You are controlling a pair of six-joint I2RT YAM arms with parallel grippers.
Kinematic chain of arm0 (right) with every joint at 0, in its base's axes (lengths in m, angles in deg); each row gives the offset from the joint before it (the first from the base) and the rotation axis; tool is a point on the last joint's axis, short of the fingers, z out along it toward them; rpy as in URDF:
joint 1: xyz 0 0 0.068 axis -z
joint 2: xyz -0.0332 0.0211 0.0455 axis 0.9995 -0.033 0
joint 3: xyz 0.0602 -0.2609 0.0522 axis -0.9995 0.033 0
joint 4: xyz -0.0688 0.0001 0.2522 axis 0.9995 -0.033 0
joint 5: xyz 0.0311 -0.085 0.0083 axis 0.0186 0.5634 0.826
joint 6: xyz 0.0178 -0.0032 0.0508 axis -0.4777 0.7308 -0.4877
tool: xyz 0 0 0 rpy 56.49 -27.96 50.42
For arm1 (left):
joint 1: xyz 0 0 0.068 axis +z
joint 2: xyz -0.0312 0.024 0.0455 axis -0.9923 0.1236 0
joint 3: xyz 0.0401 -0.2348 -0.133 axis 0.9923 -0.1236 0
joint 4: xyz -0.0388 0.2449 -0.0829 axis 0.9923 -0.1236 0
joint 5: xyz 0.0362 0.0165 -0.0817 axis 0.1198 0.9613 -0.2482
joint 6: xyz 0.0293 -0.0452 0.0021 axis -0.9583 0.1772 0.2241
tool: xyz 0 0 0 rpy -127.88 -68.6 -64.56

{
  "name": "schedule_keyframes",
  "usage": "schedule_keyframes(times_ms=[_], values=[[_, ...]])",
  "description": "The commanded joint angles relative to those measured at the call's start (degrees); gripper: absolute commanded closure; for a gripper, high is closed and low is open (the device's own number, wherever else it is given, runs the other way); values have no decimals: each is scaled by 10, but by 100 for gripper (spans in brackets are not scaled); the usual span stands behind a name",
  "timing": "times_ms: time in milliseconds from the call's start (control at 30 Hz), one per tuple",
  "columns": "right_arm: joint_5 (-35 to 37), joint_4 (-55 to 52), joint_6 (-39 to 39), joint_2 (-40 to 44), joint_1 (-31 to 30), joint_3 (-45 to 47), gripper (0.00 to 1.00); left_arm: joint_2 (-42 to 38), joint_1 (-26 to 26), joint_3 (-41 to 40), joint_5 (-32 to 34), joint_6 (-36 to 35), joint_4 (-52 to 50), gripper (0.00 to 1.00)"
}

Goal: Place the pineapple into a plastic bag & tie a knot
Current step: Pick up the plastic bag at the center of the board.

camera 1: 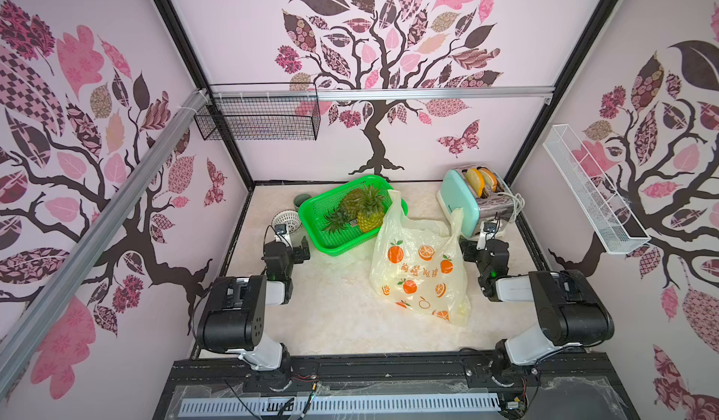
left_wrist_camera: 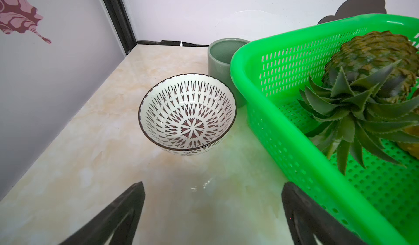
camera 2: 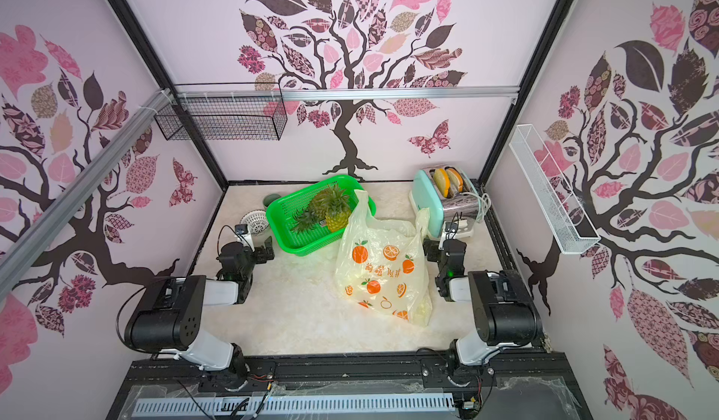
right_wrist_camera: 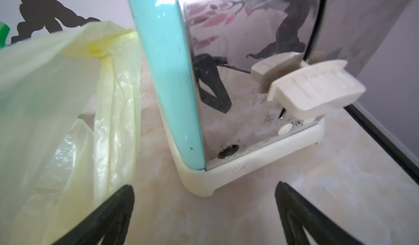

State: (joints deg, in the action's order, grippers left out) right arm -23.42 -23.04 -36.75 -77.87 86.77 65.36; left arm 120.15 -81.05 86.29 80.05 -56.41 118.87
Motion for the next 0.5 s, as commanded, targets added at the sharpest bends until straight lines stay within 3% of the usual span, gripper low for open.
schedule_keyframes(times_ms=[0, 467], values=[[6, 6, 5, 5, -4, -14, 0, -6, 0, -4, -2, 3, 10, 2], [-1, 7, 3, 2, -1, -16, 1, -4, 3, -5, -10, 1, 16, 2]])
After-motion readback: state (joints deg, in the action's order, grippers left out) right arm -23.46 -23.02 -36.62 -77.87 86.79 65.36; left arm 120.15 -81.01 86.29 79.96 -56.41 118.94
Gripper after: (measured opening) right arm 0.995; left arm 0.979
